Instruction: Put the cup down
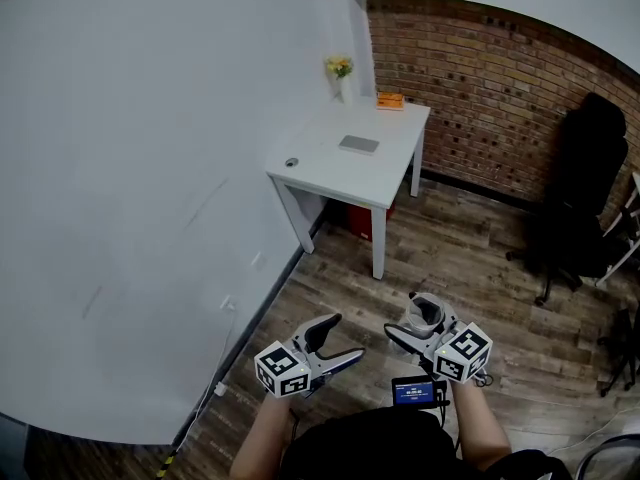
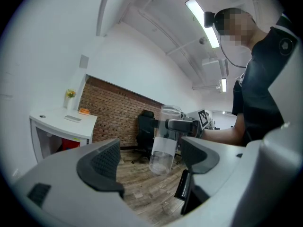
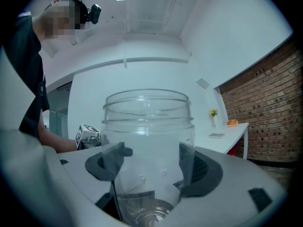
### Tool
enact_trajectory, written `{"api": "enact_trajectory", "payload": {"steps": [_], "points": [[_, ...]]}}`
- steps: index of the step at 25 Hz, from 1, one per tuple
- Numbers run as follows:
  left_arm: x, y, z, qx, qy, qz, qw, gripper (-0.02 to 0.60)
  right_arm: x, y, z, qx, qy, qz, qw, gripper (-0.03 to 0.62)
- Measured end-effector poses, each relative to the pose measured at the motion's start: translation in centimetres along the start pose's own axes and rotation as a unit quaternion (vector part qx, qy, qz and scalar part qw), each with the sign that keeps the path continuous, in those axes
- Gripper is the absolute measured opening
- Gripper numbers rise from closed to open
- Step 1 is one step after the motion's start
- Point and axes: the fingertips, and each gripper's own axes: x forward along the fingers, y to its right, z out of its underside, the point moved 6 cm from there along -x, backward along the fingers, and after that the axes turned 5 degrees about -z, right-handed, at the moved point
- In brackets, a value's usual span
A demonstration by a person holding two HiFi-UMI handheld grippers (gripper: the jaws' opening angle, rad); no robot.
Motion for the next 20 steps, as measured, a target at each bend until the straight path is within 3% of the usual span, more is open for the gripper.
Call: {"api": "enact_trajectory", "payload": {"steps": [12,20], "points": [[3.1,-1.2,-1.0,-0.002,-0.008,-0.030,0.9995,0.405,-0.5,5.0,-0.2,0.010,0.002,-0.016,1.000,0.373],[6.9,-7.9,0.2,-0.020,-0.014,-0.019,0.9995,0.403,1.4,9.6,0.5,0.015,-0.006,0.036,0.999,0.373]]}}
